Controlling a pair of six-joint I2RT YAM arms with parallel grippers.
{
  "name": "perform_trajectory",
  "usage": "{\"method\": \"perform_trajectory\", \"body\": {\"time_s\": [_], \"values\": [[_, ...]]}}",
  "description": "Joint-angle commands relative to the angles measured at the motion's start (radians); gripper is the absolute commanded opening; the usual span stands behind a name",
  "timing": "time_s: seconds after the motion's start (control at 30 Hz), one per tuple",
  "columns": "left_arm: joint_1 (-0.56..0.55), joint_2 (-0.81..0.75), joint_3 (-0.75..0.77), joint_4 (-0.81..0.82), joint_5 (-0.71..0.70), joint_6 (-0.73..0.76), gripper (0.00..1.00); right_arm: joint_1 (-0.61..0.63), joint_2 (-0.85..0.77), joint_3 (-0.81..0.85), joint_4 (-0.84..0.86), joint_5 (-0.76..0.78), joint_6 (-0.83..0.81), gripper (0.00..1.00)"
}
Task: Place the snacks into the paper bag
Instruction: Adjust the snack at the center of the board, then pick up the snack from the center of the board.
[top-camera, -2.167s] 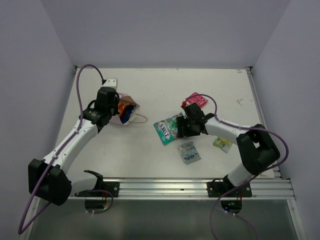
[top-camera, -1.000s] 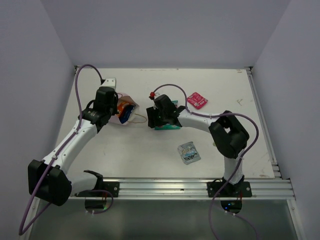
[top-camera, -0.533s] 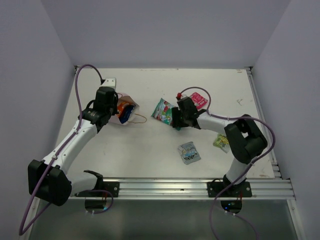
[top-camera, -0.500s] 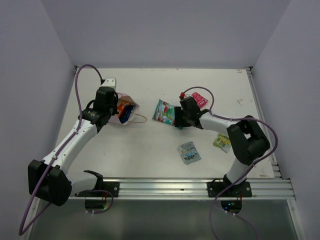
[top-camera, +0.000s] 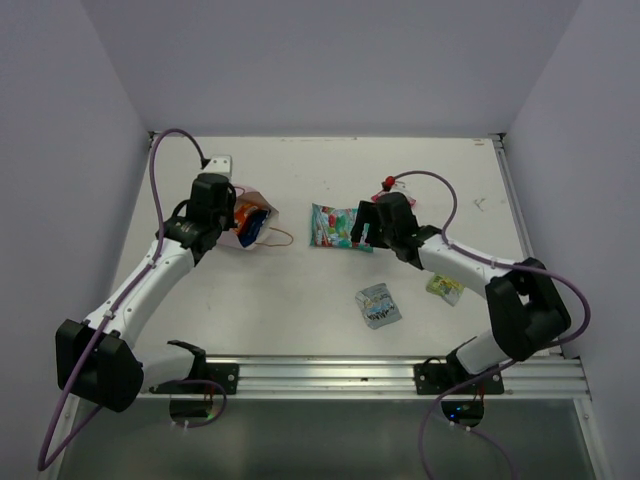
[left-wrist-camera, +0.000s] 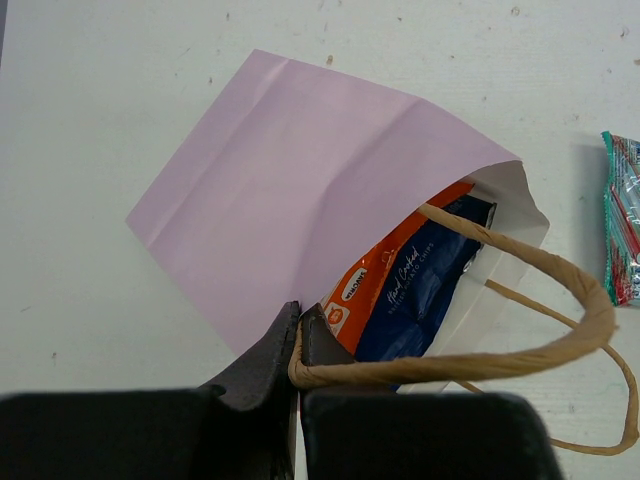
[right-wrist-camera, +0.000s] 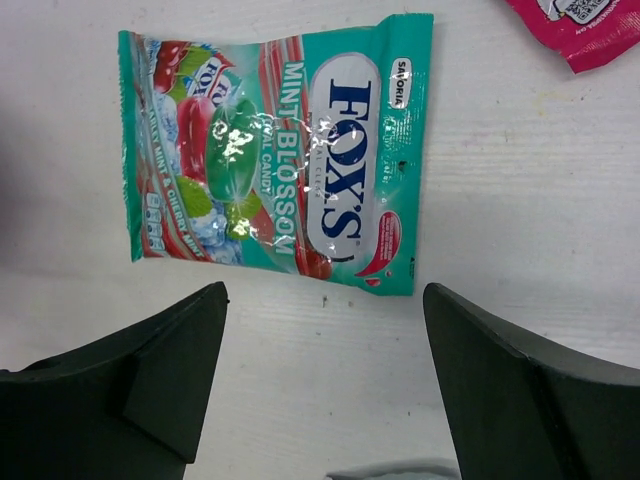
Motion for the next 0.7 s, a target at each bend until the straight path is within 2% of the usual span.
{"method": "perform_trajectory", "body": {"time_s": [0.0,0.3,0.67], "values": [[0.013,-0.026,-0.008,0.039,-0.005,0.006,0.0,-0.002,0.083,0.078,0.023,0.067,0.062,0.83],[0.013,-0.029,-0.009,0.04,0.004,0.005,0.0,-0.016,0.22,0.165,0.058,0.095,0.118,0.82],[0.015,-0.029,-0.009,0.042,0.01,0.005,0.0,-0.023,0.358,0.239,0.032,0.138,0.1,0.82]]}}
